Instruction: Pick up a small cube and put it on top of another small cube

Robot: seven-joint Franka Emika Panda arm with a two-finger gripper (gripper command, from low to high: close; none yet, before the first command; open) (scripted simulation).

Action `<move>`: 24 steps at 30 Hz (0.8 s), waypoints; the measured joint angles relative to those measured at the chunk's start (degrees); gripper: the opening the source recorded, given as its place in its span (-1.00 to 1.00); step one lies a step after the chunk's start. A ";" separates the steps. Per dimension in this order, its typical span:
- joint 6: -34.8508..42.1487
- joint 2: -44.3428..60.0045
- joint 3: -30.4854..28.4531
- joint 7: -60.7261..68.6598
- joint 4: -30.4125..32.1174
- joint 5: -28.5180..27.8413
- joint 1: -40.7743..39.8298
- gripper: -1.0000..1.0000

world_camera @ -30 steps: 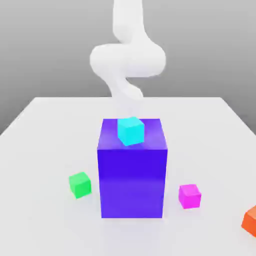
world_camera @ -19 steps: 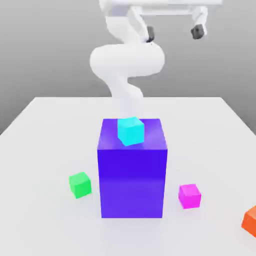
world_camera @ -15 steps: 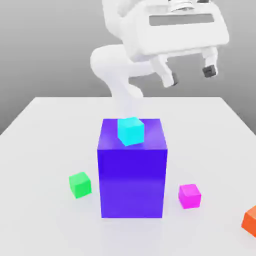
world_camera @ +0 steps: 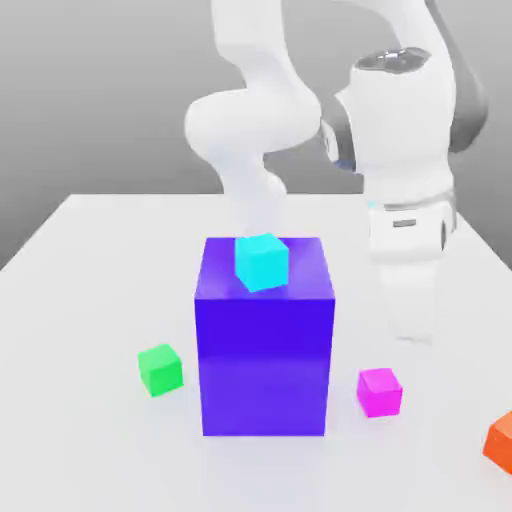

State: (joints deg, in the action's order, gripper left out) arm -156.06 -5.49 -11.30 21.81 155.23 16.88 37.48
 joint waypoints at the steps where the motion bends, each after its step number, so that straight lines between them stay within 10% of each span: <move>1: -0.87 0.98 0.31 1.27 0.76 -0.60 0.52 0.00; 10: -8.52 7.91 0.10 4.75 6.55 -14.69 3.04 0.00; 24: -18.79 20.52 7.00 9.75 4.16 -8.89 -2.36 0.00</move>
State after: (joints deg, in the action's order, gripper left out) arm -174.86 15.03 -4.30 31.56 159.39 7.99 35.11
